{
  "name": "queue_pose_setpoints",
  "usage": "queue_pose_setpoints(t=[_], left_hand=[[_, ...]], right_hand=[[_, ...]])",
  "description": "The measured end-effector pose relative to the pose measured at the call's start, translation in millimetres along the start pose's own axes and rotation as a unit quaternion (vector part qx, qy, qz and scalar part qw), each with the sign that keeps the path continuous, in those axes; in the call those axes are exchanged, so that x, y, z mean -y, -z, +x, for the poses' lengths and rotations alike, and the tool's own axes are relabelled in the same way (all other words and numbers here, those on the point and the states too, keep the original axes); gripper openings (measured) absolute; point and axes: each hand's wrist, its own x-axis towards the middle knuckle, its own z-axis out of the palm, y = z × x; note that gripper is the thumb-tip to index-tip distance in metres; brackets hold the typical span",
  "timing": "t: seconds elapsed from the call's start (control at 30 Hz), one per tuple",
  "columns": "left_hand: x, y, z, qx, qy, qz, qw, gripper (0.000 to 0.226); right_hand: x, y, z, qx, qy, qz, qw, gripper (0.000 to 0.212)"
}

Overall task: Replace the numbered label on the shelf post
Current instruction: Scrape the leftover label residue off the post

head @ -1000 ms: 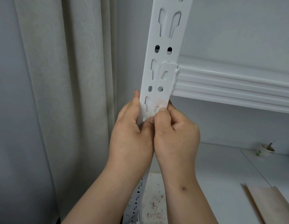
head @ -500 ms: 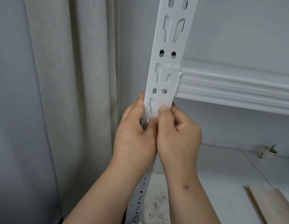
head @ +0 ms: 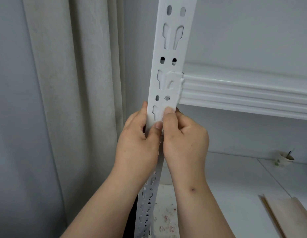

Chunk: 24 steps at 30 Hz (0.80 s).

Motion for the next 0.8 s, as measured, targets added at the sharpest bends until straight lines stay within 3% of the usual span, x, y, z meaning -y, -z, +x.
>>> queue_pose_setpoints(t=[0.23,0.37,0.5,0.6,0.8], left_hand=[[-4,1,-1,0.004,0.008,-0.002,1.0,0.041],[-6,0,-3,0.005,0.007,0.0,1.0,0.037],[-8,3,-2,0.018,-0.001,0.018,1.0,0.033],[-4,4,-3,0.026,-0.008,0.031,0.999,0.042],[4,4,-9,0.044,-0.003,-0.041,0.998,0.055]], right_hand=[[-2,7,1,0.051,-0.01,0.007,0.999,0.022],[5,7,5,0.03,0.003,-0.042,0.999,0.042],[3,9,5,0.027,0.044,-0.131,0.99,0.039],[-4,11,0,0.035,0.055,-0.105,0.992,0.03],[-6,7,-7,0.008,0.062,-0.059,0.996,0.038]])
